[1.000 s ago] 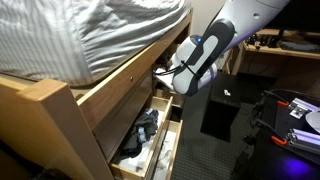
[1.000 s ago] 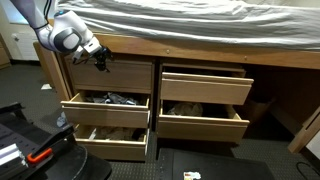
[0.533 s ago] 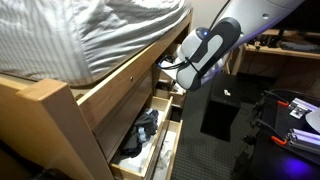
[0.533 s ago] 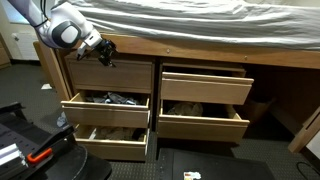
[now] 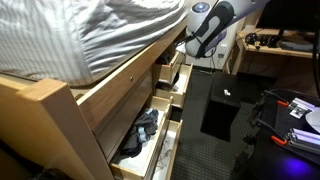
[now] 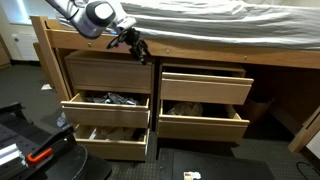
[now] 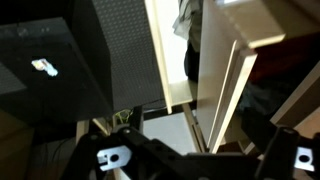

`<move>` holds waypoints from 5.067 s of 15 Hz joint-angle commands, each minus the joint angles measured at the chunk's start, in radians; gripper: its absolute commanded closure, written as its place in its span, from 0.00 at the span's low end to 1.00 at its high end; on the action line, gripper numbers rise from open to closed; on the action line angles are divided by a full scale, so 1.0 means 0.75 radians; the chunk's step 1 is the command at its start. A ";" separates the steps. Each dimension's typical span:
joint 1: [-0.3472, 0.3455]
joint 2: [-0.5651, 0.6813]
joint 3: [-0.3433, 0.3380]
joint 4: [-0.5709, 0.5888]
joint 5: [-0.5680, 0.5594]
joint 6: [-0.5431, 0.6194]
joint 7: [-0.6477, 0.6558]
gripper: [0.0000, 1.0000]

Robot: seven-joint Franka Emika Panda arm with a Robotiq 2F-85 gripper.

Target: Close the top drawer on the left and open the top drawer on the right

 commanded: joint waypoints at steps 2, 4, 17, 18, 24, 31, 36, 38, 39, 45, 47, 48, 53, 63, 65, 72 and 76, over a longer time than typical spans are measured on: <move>-0.113 -0.010 -0.073 0.082 -0.236 -0.097 0.190 0.00; -0.202 -0.004 -0.084 0.173 -0.275 -0.133 0.240 0.00; -0.945 -0.196 0.434 0.560 -0.432 -0.008 -0.541 0.00; -1.027 -0.197 0.486 0.630 -0.438 -0.064 -0.617 0.00; -1.290 -0.084 0.903 0.891 -0.378 -0.184 -0.871 0.00; -1.338 0.017 1.092 0.963 -0.372 -0.215 -0.920 0.00; -1.250 0.170 0.948 1.133 -0.425 -0.514 -0.645 0.00; -1.288 0.085 1.009 1.025 -0.414 -0.423 -0.730 0.00; -1.287 0.090 1.012 1.025 -0.413 -0.417 -0.730 0.00; -1.341 0.146 1.029 1.061 -0.366 -0.340 -0.703 0.00; -1.392 0.229 1.066 1.126 -0.302 -0.283 -0.666 0.00; -1.422 0.254 1.094 1.144 -0.274 -0.249 -0.685 0.00; -1.411 0.253 1.069 1.119 -0.293 -0.254 -0.680 0.00; -1.528 0.253 1.218 1.171 -0.274 -0.432 -0.977 0.00; -1.567 0.285 1.294 1.197 -0.182 -0.359 -0.969 0.00; -1.528 0.328 1.247 1.226 -0.134 -0.353 -0.853 0.00; -1.574 0.361 1.330 1.269 -0.083 -0.297 -0.916 0.00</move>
